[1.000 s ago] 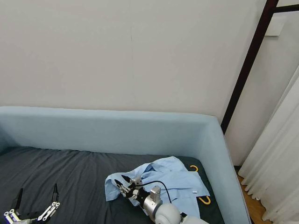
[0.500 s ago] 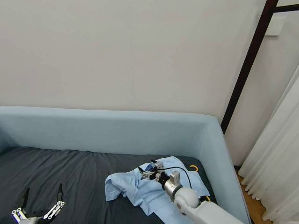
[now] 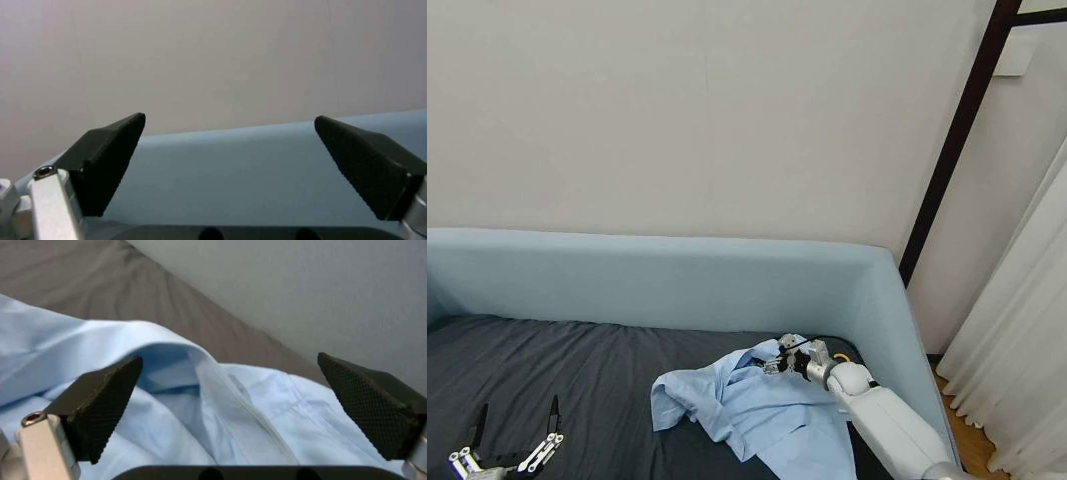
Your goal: Pick up the clothes from the sofa and hang them on the clothes hanger.
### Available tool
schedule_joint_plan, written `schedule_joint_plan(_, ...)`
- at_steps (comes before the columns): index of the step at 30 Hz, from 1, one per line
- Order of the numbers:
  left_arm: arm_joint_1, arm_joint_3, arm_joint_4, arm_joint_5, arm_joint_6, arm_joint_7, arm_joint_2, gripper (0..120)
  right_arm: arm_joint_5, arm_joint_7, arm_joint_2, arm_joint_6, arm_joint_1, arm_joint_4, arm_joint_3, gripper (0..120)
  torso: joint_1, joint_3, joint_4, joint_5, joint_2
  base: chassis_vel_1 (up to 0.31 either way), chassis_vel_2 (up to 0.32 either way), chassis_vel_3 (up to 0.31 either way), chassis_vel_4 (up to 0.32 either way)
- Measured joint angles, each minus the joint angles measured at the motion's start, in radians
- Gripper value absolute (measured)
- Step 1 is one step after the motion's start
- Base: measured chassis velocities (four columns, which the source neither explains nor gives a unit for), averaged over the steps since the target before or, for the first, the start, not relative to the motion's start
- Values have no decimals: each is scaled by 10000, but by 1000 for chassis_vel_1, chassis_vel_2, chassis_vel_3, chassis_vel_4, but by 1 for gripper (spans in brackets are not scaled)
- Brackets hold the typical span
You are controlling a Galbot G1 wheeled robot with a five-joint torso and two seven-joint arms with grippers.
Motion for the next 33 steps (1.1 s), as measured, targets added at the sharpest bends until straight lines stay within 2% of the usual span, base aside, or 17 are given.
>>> schedule_joint_plan(4,57,-126,18,-35,-49,-20,7,100,-873,324,453,-491,309,-750,161,100,0,0,-4,-1,0,0,0,0,0)
schedule_joint_plan(12,98,-233,13,-64,-80,-50,39,100,-1530,131,853,-229,641,-1633,565,96,-1,-1,-1,-1,0,0,0,0,0)
schedule_joint_plan(14,85,-227,12,-64,-81,-52,15,100,-1676,-41,871,-163,653,-1673,553,88,-1,-1,-3,-1,0,0,0,0,0)
schedule_joint_plan(15,85,-227,12,-64,-81,-52,15,100,-1676,-41,871,-163,653,-1673,553,88,-1,-1,-3,-1,0,0,0,0,0)
schedule_joint_plan(18,52,-149,11,-44,-82,-53,-16,100,-1806,-139,917,-16,613,-1675,454,72,-1,-1,-3,-2,0,0,0,0,0)
schedule_joint_plan(20,46,-134,12,-41,-81,-53,-18,100,-1816,-138,936,4,602,-1681,454,69,-1,-1,-2,-1,0,0,0,0,0)
schedule_joint_plan(25,1,-82,55,-32,-82,-52,-14,100,-1935,-126,1034,69,517,-1744,482,46,-1,-1,-2,-1,0,0,0,0,0)
schedule_joint_plan(26,1,-82,55,-32,-82,-52,-14,100,-1935,-126,1034,69,517,-1744,482,46,-1,-1,-2,-1,0,0,0,0,0)
schedule_joint_plan(33,-67,-43,186,-31,-101,-52,36,100,-1966,-34,1121,110,517,-1822,557,18,-1,-2,-2,-1,1,0,0,0,0)
